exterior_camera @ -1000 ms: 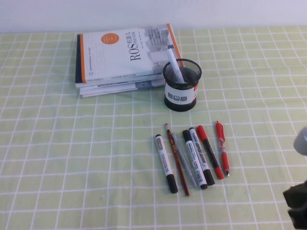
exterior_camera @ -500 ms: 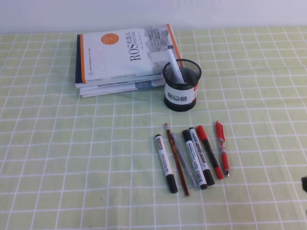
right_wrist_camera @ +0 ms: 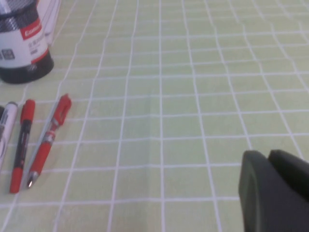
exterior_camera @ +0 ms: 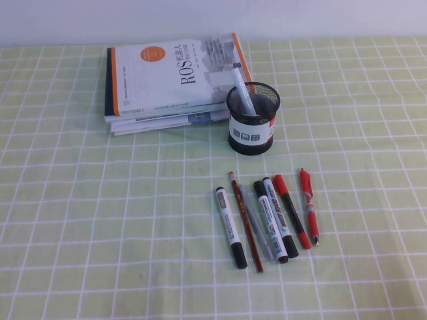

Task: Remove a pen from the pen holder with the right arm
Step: 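Take a marker out of the pen holder and lay it on the table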

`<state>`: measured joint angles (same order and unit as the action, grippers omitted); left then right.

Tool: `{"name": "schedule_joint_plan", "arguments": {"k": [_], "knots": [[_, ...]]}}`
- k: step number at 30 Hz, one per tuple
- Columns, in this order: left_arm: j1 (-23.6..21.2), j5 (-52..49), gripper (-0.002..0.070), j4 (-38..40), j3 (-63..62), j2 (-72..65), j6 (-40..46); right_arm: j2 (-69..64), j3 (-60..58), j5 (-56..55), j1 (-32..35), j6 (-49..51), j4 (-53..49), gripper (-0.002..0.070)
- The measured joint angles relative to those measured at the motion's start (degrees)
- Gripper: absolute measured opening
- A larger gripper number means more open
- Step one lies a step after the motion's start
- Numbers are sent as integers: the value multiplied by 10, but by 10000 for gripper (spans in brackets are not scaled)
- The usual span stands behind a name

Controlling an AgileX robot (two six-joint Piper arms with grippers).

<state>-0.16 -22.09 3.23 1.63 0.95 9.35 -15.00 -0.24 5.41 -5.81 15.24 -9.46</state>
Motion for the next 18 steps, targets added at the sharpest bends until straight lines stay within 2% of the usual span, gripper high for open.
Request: {"name": "schedule_joint_plan", "arguments": {"k": [10,18], "knots": [[0,0,-6,0,0,0,0,139,-13,43,15,0,0,-12],[0,0,-6,0,0,0,0,155,-13,78,15,0,0,-12]]}}
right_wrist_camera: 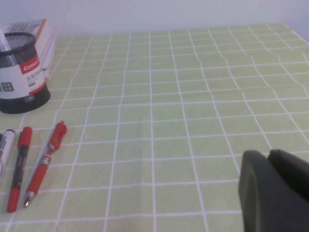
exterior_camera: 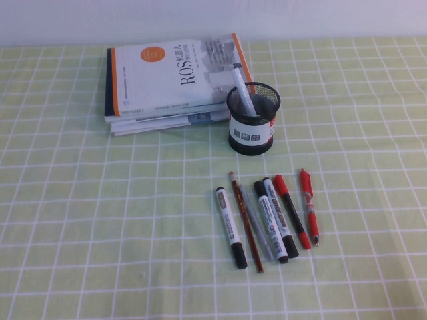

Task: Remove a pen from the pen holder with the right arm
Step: 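Take a marker out of the pen holder and lay it on the table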

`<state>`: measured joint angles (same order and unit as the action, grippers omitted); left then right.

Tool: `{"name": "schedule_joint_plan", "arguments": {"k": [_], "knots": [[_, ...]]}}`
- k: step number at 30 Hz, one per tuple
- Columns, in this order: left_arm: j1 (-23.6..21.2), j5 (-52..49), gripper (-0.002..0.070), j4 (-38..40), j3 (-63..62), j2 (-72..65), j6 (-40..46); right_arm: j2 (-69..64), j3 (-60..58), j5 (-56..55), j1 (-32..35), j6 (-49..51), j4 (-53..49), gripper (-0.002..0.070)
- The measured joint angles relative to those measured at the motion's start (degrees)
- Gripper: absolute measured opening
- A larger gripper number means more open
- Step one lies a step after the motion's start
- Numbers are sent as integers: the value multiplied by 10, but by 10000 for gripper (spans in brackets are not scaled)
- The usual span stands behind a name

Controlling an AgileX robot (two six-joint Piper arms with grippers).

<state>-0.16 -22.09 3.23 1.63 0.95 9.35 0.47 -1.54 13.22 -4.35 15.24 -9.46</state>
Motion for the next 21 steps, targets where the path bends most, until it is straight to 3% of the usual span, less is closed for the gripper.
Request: {"name": "schedule_joint_plan", "arguments": {"k": [7,13,21], "knots": [[0,0,-6,0,0,0,0,0,0,3,0,-6,4,-12],[0,0,-6,0,0,0,0,0,0,35,0,-182,137,-12],[0,0,-6,0,0,0,0,0,0,82,0,-221,186,-12]]}}
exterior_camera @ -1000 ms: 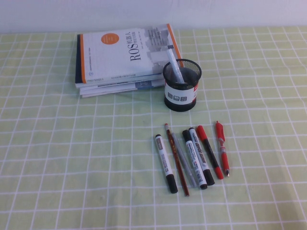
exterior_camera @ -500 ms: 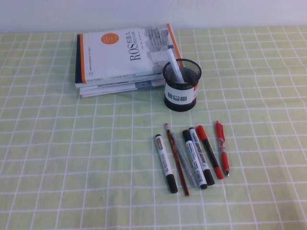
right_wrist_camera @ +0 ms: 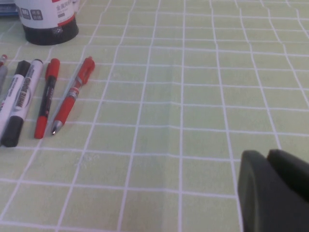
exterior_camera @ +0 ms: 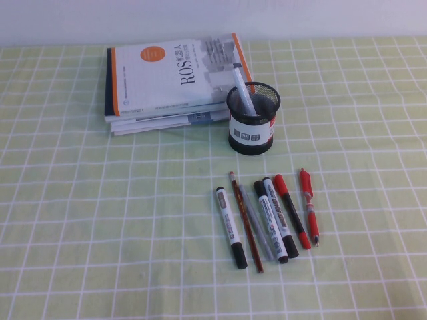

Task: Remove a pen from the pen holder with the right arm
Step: 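Take a marker out of the pen holder and lay it on the table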

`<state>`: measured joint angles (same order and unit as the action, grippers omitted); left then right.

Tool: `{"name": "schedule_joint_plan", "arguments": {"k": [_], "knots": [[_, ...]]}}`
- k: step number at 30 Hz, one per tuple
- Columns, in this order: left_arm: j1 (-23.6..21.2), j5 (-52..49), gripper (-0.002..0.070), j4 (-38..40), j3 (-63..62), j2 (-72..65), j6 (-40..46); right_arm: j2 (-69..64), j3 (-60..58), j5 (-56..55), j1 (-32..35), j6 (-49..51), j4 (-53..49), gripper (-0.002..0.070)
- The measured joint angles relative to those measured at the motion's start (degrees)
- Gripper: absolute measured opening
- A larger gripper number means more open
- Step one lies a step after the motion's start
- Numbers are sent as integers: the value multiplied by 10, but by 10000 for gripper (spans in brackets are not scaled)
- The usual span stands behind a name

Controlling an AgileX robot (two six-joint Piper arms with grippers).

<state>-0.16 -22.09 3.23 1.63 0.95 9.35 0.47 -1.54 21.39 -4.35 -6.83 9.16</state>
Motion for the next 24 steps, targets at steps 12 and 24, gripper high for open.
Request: {"name": "schedule_joint_plan", "arguments": {"k": [12,24], "knots": [[0,0,-6,0,0,0,0,0,0,2,0,-1,3,-12],[0,0,-6,0,0,0,0,0,0,2,0,-3,5,-12]]}}
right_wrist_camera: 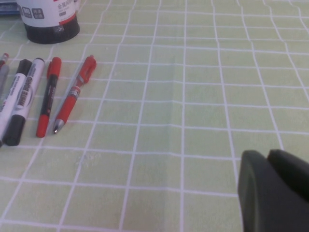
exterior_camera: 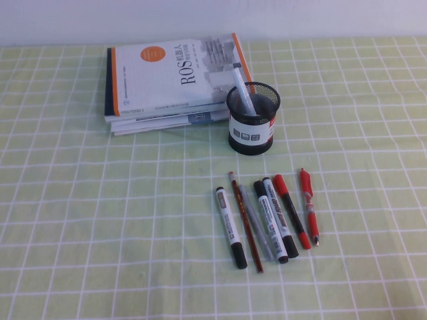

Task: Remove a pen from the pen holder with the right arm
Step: 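Take a marker out of the pen holder and lay it on the table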

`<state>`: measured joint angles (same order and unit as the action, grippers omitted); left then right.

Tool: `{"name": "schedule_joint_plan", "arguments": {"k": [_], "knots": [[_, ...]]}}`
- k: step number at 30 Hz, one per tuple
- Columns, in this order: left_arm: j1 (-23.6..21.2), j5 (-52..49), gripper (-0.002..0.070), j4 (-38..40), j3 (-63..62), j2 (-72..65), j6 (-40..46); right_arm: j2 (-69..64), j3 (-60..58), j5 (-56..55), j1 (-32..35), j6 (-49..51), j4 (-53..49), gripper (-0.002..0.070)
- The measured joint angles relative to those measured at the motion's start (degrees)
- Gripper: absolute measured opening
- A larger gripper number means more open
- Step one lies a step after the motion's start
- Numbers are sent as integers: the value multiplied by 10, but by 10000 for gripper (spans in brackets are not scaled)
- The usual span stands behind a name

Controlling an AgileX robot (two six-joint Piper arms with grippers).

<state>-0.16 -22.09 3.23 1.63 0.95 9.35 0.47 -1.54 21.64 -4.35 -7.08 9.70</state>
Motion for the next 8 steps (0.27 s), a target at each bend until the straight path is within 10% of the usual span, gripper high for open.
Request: {"name": "schedule_joint_plan", "arguments": {"k": [8], "knots": [[0,0,-6,0,0,0,0,0,0,0,0,0,6,-13]]}}
